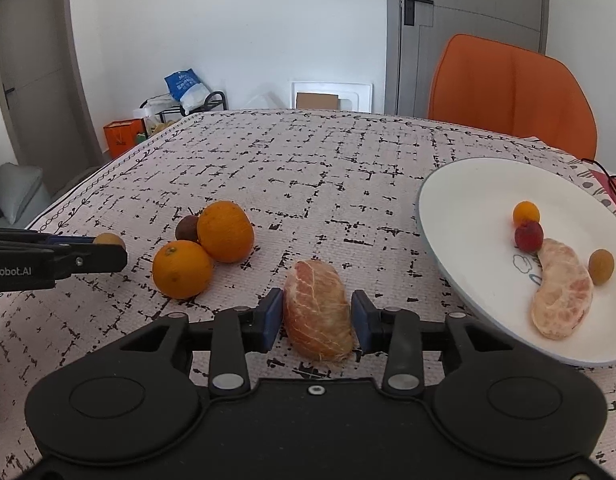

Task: Organize fruits
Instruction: 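Carry the grapefruit segment with the right gripper onto the plate while the left gripper carries the kumquat there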

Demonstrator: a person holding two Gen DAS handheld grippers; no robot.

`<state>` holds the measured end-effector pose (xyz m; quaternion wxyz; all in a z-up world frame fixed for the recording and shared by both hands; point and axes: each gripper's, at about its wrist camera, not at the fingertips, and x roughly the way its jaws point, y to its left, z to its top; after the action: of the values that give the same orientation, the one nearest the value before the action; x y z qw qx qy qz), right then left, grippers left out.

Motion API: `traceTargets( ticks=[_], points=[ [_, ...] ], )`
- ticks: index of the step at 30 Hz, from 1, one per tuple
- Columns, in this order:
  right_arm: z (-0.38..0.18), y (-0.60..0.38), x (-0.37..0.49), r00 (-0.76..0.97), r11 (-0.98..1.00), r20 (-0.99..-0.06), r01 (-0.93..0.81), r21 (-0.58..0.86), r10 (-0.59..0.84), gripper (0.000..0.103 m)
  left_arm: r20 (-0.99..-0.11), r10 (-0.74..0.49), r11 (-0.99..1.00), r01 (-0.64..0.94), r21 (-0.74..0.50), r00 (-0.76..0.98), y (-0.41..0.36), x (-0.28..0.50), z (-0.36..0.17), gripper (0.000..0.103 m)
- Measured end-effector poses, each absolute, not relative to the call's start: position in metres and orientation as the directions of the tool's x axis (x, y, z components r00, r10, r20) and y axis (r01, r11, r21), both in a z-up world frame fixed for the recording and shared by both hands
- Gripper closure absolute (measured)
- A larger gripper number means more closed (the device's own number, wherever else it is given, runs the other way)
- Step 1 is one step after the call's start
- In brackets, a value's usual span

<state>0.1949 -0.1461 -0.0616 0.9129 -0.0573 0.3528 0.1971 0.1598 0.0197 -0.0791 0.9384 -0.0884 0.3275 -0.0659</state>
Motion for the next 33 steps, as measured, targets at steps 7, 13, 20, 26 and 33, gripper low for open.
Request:
traceTargets(
  ticks=[7, 13, 20, 26, 33],
  points=[
    [-0.059, -0.151, 0.193, 0.668, 0.909, -0.658, -0.413, 0.061, 0.348, 0.074, -0.6, -0.18, 0.977, 0.071, -0.201, 0.779, 0.016, 0.16, -0.077, 0.077],
    [-0.048, -0.16, 0.184, 0.695, 0.912, -0.626, -0.404, 0.069, 0.355, 0.078, -0.579, -0.186, 0.977, 0.09, -0.191, 0.794, 0.007, 0.161, -0.066, 0.077],
    [-0.033, -0.174, 0.177, 0.72, 0.914, -0.589, -0.397, 0.084, 0.367, 0.078, -0.559, -0.203, 0.976, 0.125, -0.176, 0.804, -0.008, 0.164, -0.054, 0.077],
    [-0.023, -0.187, 0.173, 0.743, 0.919, -0.558, -0.382, 0.098, 0.369, 0.078, -0.544, -0.218, 0.975, 0.156, -0.158, 0.811, -0.024, 0.167, -0.045, 0.077],
    [-0.016, -0.206, 0.17, 0.768, 0.929, -0.534, -0.356, 0.105, 0.355, 0.078, -0.535, -0.235, 0.972, 0.192, -0.136, 0.811, -0.043, 0.173, -0.038, 0.077]
  ],
)
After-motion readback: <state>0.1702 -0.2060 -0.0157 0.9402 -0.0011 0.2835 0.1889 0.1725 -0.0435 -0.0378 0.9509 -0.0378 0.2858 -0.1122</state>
